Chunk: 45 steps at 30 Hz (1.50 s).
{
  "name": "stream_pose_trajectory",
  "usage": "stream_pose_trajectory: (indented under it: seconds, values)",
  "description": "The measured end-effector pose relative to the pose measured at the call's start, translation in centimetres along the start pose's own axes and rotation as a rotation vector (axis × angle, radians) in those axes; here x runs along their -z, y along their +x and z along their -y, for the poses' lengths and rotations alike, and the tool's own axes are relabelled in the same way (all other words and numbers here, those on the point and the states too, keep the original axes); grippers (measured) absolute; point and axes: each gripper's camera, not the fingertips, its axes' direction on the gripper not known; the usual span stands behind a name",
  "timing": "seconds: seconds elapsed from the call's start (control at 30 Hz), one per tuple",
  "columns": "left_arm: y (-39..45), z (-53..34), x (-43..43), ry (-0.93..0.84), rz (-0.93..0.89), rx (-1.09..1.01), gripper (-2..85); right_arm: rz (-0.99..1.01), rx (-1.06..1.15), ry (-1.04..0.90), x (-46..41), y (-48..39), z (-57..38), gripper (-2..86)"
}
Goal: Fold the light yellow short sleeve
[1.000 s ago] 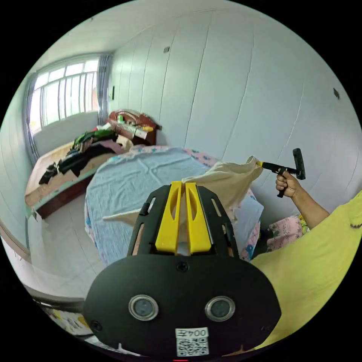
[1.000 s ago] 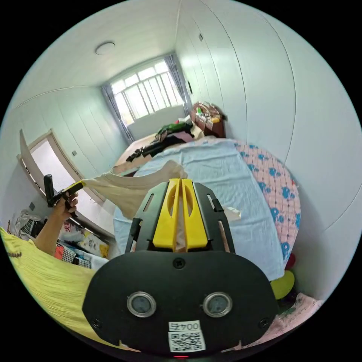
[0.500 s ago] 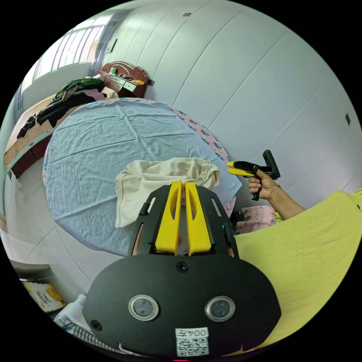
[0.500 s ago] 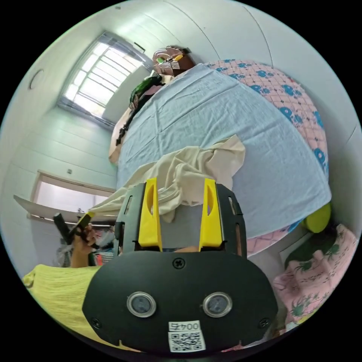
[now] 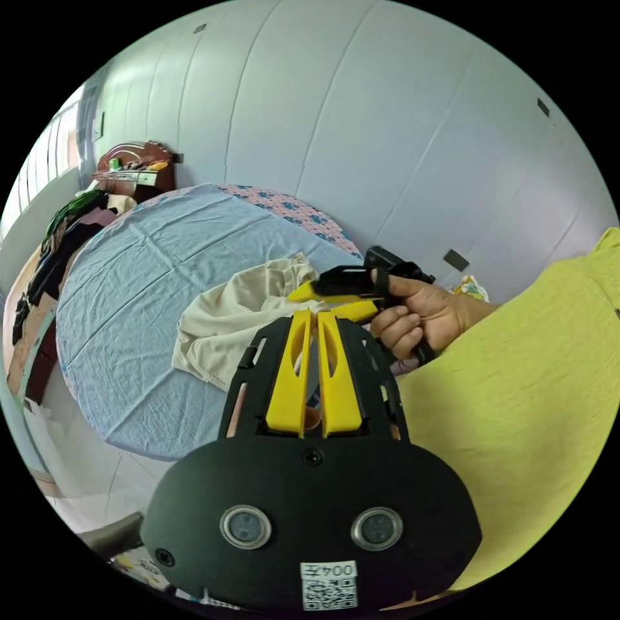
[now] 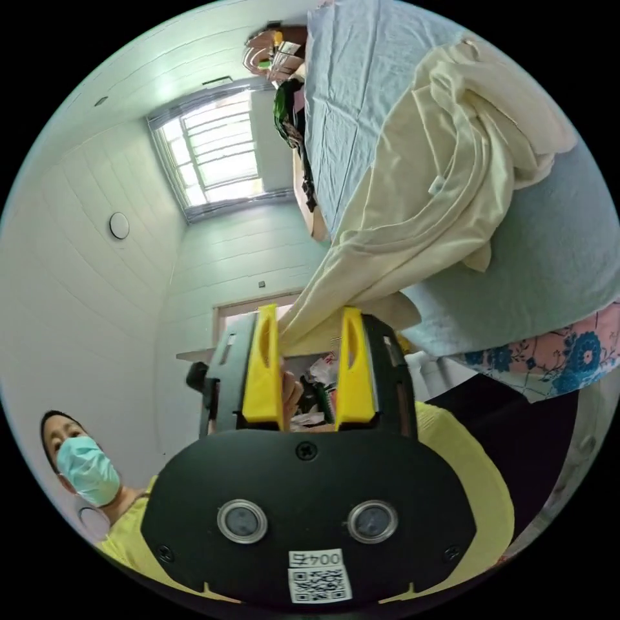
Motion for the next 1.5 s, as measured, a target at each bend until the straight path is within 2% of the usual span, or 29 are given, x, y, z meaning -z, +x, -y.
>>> stream_pose_trajectory:
  seconds: [0.07,0.27,0.47,0.67,0.83,0.9,0.97,1.07,1.2,1.33,1.43,1.5]
  values:
    - [0.7,0.2,-1.1,-0.01,-0.013,-0.029,1.6,-0.009,0.023,0.059,1.7,0.4,-0.7,1.4]
    - [-0.1,1.0,-3.3,-0.029,-0.17,-0.108,2.2,-0.105,0.027,0.218,9.9,3.0,-5.4,-0.3]
    - [-2.5,5.8,-6.5,-0.037,-0.058,-0.254,4.9,-0.129,-0.025,0.3,16.5,7.2,-10.6,-0.5]
    - [-3.0,14.0,-18.2,-0.222,0.06,-0.457,6.8,-0.095,-0.047,0.285,17.2,10.1,-14.7,-0.5]
    - [-1.6,19.5,-29.4,-0.418,-0.037,-0.535,9.6,-0.114,-0.035,0.309,16.9,10.9,-17.2,-0.5]
    - [0.6,20.9,-33.6,-0.509,-0.144,-0.567,12.0,-0.131,-0.029,0.35,16.8,10.7,-18.6,-0.5]
    - [2.8,21.3,-35.7,-0.555,-0.176,-0.628,13.6,-0.152,-0.019,0.384,16.5,10.4,-19.7,-0.5]
    - [5.3,20.0,-39.2,-0.633,-0.115,-0.793,14.6,-0.191,-0.002,0.442,15.3,9.8,-21.5,-0.5]
    - [3.3,17.5,-44.0,-0.758,-0.035,-0.883,11.1,-0.221,-0.007,0.561,12.7,8.9,-24.2,-0.6]
    - [-2.7,17.5,-42.6,-0.71,-0.17,-0.789,3.0,-0.263,-0.02,0.647,9.4,7.5,-26.1,-0.6]
    - [-10.6,19.6,-37.0,-0.507,-0.306,-0.576,1.4,-0.319,0.003,0.69,6.8,5.4,-27.0,-0.6]
    - [-18.9,21.0,-30.0,-0.29,-0.388,-0.376,0.8,-0.397,0.058,0.699,5.1,3.0,-27.1,-0.6]
